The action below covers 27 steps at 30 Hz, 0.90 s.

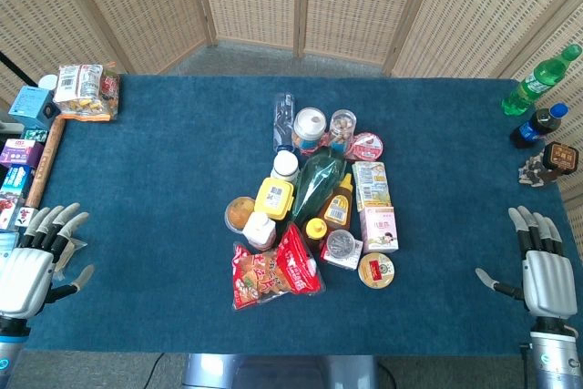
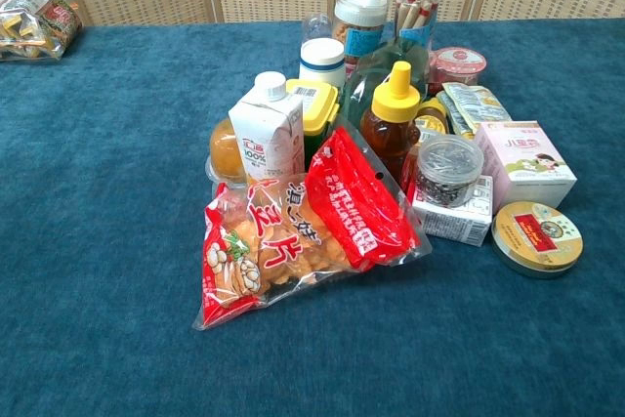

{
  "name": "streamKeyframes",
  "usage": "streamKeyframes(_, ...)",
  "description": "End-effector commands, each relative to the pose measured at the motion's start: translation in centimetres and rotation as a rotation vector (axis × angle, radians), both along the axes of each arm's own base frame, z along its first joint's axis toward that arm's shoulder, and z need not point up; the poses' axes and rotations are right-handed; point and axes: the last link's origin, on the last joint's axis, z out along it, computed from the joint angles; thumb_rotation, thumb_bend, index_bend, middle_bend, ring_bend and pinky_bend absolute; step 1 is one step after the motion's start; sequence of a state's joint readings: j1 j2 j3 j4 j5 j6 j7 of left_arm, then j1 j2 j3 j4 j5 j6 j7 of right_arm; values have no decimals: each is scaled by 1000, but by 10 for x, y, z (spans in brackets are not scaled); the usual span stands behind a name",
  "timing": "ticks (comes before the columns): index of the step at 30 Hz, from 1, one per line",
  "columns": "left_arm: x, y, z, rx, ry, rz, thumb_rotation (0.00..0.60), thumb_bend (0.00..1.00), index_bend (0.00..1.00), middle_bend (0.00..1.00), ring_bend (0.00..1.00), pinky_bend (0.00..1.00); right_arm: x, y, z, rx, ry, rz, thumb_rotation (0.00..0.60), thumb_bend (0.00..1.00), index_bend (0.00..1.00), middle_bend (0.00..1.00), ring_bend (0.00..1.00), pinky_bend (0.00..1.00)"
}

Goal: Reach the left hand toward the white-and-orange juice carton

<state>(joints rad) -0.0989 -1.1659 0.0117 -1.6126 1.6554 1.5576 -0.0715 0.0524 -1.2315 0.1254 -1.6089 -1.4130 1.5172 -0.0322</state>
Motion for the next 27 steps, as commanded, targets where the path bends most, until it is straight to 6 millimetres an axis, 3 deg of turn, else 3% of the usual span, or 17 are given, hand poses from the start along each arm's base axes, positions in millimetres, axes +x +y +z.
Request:
streamKeyframes(1, 0, -1, -1, -3, -1, -1, 600, 344, 136, 0, 0, 0, 0, 0, 0, -2, -2, 0, 527, 0, 0, 0, 0, 0)
streamKeyframes(14, 4, 4, -6, -52, -33, 1, 600, 342, 115, 0, 0, 0, -5, 9, 4, -12, -13, -7, 528, 0, 0, 0, 0, 0)
streamKeyframes(20, 18, 27, -20, -162, -99, -11, 600, 341, 102, 0, 0, 0, -2, 9, 4, -10, -12, -2, 528, 0, 0, 0, 0, 0)
streamKeyframes(27, 50, 60, -49, -355, -258, -58, 600, 339, 68, 0, 0, 0, -3, 11, 4, -11, -10, -14, 529, 0, 0, 0, 0, 0)
